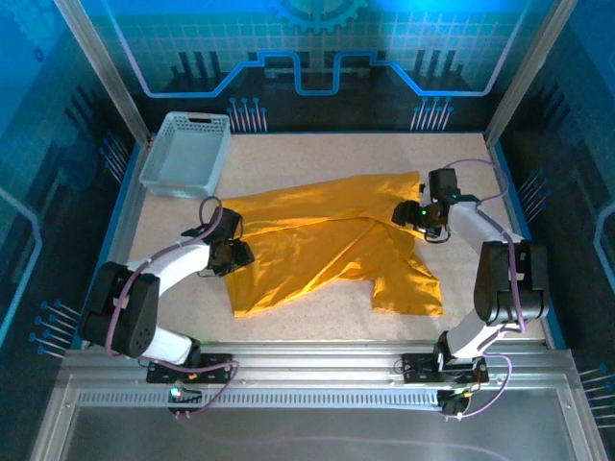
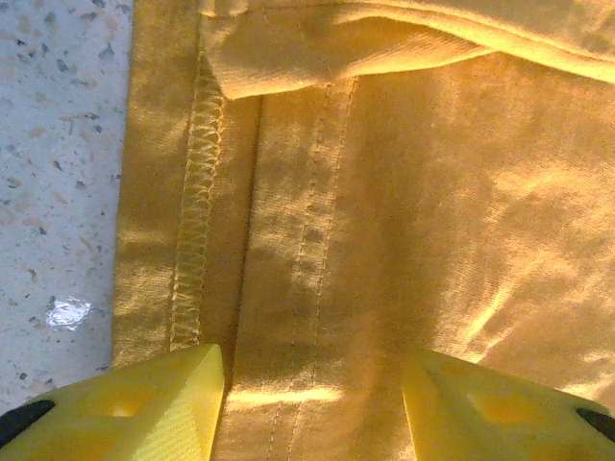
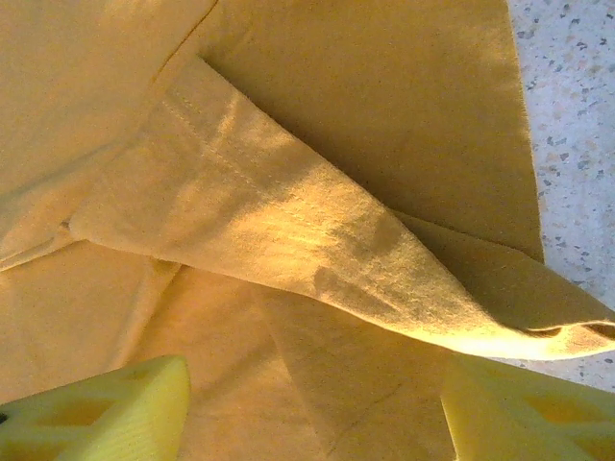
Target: Fold the inside-out t-shirt
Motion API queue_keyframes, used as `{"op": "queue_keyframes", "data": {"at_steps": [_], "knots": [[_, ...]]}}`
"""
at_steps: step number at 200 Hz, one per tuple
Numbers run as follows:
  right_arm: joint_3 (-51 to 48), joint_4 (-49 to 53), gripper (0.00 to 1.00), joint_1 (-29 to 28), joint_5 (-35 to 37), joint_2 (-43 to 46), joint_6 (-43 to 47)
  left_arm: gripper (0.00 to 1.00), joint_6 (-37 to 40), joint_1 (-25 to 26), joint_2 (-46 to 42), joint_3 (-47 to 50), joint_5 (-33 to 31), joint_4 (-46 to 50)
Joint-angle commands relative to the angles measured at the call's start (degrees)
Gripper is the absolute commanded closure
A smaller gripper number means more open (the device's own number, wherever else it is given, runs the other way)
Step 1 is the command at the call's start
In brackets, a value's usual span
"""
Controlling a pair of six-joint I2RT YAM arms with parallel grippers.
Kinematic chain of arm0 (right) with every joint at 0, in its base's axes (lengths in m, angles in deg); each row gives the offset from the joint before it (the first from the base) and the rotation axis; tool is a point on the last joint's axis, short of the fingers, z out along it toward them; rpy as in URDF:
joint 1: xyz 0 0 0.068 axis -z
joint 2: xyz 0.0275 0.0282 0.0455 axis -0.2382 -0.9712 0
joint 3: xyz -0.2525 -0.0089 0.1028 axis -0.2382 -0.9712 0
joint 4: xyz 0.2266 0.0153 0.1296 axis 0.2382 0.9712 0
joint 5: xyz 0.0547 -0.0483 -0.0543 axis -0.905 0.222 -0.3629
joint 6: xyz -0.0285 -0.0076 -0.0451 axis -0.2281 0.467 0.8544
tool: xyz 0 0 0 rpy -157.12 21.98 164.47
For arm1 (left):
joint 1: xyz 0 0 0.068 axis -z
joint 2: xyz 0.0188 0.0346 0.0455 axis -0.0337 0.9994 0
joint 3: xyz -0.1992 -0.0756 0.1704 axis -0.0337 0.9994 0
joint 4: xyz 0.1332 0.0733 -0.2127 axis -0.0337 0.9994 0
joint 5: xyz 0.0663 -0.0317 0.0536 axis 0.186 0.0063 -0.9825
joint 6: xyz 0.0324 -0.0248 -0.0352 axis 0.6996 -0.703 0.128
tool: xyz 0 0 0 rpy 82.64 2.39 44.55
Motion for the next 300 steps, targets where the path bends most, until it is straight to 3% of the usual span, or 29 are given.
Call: {"op": "queue_keyframes", "data": {"at_steps": [1,33,85,153,205,261,300], "knots": [[-0.08,0.04,0.29,0.53,-1.01,-0.44,-0.41,0.46,-0.89,0.31,1.14,0.39,-0.22,0.59],[0.04,0.54,0.29,0.56,-0.50,-1.73,-0.62,0.54,-0.62,0.34,1.64,-0.17,0.19,0.32],[0.51,1.09,0.29,0.36,0.09,-4.98,-1.53,0.75,-0.49,0.33,1.16,0.00,-0.95,0.60],[2.34,2.10,0.31,-3.15,2.39,-8.28,-1.45,0.96,-0.62,0.31,-4.49,1.52,-3.76,1.86],[3.87,4.92,0.33,-2.41,8.20,-9.95,-1.73,1.00,-0.48,0.23,-6.15,2.58,-6.97,2.66],[7.03,4.83,0.36,1.02,9.10,-14.14,-2.99,1.00,-2.46,-0.91,-6.92,4.54,-7.71,1.90],[10.27,5.98,0.37,3.50,10.43,-14.50,-2.89,1.00,-3.48,-4.48,-8.66,6.20,-7.21,1.34]]}}
